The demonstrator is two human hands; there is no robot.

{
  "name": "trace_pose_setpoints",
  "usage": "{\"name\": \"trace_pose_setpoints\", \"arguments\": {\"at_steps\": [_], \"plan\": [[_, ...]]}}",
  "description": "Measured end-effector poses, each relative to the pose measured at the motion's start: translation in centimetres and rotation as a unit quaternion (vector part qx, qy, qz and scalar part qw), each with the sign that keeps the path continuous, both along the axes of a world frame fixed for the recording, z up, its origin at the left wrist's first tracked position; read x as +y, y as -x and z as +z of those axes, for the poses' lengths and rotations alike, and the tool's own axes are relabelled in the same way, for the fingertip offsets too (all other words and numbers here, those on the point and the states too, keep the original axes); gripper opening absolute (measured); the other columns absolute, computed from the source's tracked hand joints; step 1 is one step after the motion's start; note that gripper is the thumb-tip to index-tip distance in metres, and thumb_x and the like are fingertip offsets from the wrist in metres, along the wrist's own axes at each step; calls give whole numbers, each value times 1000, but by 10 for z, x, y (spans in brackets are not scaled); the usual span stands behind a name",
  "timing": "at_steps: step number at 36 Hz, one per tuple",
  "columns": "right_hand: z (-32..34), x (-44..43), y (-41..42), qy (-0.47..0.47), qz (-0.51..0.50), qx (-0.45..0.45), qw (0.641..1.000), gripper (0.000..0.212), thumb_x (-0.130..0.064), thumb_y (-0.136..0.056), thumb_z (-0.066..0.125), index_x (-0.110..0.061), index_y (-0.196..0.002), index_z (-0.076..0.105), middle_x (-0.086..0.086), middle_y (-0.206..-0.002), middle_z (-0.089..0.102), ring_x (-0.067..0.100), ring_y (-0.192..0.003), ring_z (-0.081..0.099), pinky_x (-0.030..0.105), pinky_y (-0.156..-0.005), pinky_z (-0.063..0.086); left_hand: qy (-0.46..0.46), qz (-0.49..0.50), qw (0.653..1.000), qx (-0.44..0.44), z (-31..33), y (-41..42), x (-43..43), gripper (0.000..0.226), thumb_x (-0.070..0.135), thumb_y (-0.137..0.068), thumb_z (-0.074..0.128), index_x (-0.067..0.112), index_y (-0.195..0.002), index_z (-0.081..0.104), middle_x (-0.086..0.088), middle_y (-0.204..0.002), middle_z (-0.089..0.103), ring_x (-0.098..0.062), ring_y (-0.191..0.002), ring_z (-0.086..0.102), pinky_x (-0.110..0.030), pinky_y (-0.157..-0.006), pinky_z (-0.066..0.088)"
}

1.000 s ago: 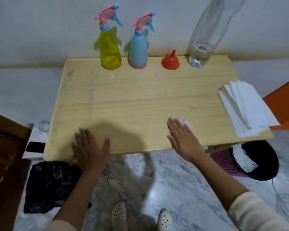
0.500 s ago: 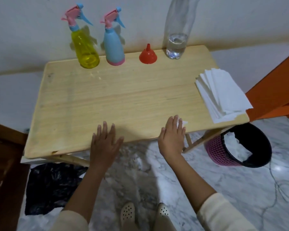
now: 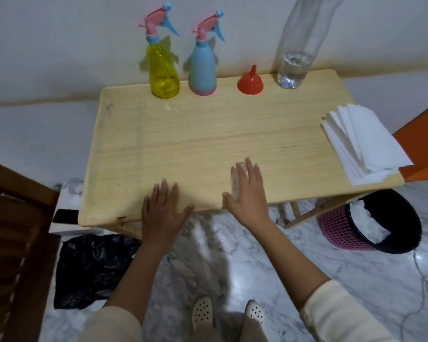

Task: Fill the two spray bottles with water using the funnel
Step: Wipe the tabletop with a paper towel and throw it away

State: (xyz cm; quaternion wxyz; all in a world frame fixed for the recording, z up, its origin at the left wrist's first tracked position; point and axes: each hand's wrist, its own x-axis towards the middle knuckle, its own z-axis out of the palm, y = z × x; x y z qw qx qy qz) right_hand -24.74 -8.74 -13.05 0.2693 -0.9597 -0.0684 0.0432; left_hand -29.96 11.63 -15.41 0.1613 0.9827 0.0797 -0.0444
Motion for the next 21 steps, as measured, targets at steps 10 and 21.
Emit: {"name": "trace_pose_setpoints", "arguments": {"at_steps": [10, 21], "plan": [[3, -40, -25, 54, 127, 71, 988, 95, -48, -77, 69, -22, -150, 13, -2, -158, 16, 24, -142, 18, 43, -111, 28, 13, -13, 1000, -11, 1, -5, 5, 93, 77, -72, 18, 23, -145, 37, -5, -157, 24, -24, -146, 18, -46, -114, 17], [12, -24, -7, 43, 63, 51, 996, 42, -22, -85, 60, -12, -125, 51, 11, -125, 45, 31, -113, 37, 38, -90, 37, 20, -15, 999, -25, 11, -8, 1, 71, 58, -82, 59, 11, -134, 52, -14, -145, 43, -33, -133, 39, -47, -101, 37]]}}
